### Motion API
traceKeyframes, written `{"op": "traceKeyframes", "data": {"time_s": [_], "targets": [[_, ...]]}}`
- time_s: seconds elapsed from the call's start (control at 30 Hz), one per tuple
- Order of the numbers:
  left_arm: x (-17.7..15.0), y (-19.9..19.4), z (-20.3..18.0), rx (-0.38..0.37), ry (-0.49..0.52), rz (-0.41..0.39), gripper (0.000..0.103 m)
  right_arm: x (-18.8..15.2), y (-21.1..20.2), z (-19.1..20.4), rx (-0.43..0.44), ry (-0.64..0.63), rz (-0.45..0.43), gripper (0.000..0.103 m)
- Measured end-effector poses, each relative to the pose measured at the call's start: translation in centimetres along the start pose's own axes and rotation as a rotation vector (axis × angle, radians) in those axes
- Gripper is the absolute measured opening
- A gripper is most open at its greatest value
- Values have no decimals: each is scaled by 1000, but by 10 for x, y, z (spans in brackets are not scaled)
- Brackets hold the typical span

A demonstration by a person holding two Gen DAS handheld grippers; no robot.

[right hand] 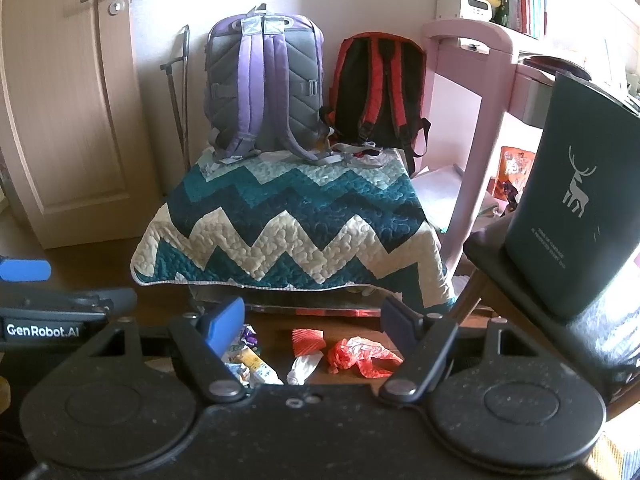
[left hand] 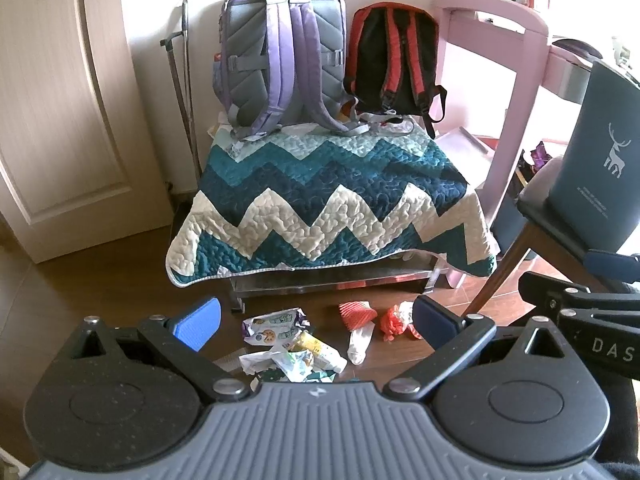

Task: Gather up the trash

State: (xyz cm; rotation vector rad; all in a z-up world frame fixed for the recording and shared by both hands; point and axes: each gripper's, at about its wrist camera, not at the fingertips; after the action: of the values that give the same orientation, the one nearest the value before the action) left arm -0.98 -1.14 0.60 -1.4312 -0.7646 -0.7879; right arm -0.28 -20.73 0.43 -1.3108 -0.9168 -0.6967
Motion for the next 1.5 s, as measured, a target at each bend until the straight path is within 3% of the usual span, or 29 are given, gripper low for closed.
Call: {"op": "traceKeyframes", "data": {"time_s": [1.27,1.5], "targets": [[2,1,-5,-7,8,0,103,-3,-1,2,-4,2,-8,75],[7,2,-7,-9,8,-13,103,-4,-5,-3,-2,13,-45,75]]}}
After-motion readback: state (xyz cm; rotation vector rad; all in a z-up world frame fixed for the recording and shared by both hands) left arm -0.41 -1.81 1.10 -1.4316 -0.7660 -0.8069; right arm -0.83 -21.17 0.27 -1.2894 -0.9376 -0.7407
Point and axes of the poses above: each gripper's, at about its wrist camera, not at the fingertips, and y roughly the way its jaws point, z to its left, x to its top, and after that the axes turned 11 degrees about -z, right-handed
